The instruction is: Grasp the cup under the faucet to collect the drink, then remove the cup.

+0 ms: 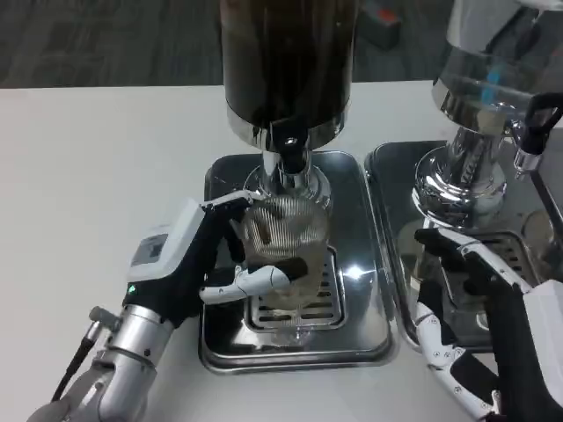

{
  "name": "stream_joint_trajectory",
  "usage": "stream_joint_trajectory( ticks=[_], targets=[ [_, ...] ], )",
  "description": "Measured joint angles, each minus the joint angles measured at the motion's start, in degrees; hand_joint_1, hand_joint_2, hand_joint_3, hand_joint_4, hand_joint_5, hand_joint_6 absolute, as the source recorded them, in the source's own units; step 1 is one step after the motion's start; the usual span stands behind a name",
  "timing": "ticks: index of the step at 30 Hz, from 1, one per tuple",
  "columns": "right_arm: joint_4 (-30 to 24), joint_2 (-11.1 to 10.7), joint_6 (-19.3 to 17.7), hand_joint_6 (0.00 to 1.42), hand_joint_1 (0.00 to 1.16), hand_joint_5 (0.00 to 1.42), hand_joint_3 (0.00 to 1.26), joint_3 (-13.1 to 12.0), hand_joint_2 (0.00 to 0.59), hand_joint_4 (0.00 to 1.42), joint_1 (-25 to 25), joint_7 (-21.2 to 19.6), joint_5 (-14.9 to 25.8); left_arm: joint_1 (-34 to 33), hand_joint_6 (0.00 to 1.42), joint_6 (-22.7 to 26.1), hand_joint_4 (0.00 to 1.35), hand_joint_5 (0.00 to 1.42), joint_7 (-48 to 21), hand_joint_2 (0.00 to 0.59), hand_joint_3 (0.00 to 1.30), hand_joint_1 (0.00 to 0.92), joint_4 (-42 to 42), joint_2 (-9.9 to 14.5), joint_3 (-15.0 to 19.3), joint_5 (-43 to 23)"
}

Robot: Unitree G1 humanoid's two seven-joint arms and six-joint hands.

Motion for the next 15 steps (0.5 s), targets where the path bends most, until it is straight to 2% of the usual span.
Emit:
stream_joint_trajectory(
  ticks=[8, 15],
  targets=[
    [0.9, 0.1, 0.0, 0.48, 0.58, 0.36, 0.35, -0.1, 0.546, 0.33, -0.3, 0.0, 0.9, 0.2, 1.16, 0.3, 0.59, 0.83, 0.0, 0.000, 0.53, 0.068, -0.6, 0.9, 0.1, 0.0],
    [1.3, 0.4, 0.0, 0.49, 0.58, 0.37, 0.35, -0.2, 0.550, 0.34, -1.1, 0.0, 1.1, 0.2, 1.08, -2.1, 0.53, 0.76, -3.2, 0.000, 0.48, 0.009, -0.6, 1.9, 0.3, -1.7]
  ],
)
